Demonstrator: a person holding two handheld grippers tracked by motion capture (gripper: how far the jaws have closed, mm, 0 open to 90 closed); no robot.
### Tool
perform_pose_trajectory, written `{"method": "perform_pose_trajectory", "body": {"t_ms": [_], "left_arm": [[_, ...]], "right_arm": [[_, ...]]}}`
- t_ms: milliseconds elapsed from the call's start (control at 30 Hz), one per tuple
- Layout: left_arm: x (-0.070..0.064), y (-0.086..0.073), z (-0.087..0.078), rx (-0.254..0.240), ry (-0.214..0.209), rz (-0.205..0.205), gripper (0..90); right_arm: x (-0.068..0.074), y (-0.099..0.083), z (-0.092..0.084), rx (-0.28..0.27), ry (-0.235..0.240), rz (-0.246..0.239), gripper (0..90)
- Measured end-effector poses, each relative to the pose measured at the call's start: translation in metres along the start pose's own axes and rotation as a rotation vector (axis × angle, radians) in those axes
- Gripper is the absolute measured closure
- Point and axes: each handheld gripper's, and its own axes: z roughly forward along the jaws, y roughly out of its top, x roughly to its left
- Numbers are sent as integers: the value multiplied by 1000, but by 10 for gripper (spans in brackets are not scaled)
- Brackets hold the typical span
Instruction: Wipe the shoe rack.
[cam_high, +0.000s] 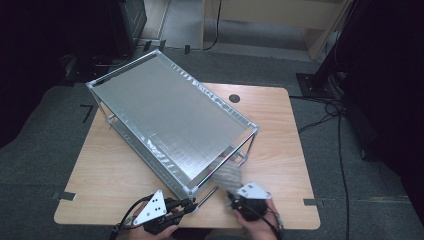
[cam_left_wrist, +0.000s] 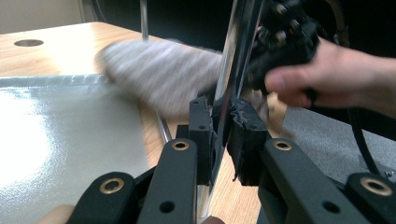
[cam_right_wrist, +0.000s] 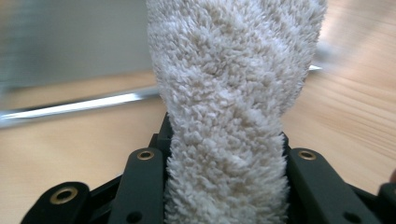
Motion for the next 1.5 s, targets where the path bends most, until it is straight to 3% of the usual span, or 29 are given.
{"method": "perform_pose_trajectory", "body": {"t_ms": [167,267,367,467,567,667,800,967,1067,1200,1267,1367,1500], "left_arm": [[2,-1,-3,1,11,0,802],[4,-1,-6,-1,17,-3,802],[6,-2,-10,-1,24,-6,801],[10,-4,-16,-5,29,-15,800],[13,-5,-21,-7,28,-19,799],[14,-6,-24,-8,33,-23,799],[14,-6,-26,-4,47,-21,799],[15,-6,-29,0,61,-25,799],[15,-6,-29,-3,62,-34,797],[15,-6,-28,-5,61,-42,795],[15,-6,-27,-4,59,-43,794],[14,-6,-26,-4,61,-45,793],[14,-6,-25,-5,54,-50,788]], "right_arm": [[-63,-16,-20,-39,-206,201,633],[-89,-25,-24,-44,-315,312,633],[-104,-31,-17,-43,-404,340,625],[-110,-32,-9,-58,-409,382,514],[-108,-26,-8,-89,-398,367,296],[-94,-15,-19,-150,-412,313,246],[-71,-3,-33,-225,-374,283,249],[-41,3,-32,-276,-252,246,296],[-24,3,-21,-261,-165,215,318],[2,3,-7,-223,-97,166,320],[12,5,-3,-211,-85,126,319],[20,5,0,-213,-47,115,324],[30,3,2,-220,61,99,364]]}}
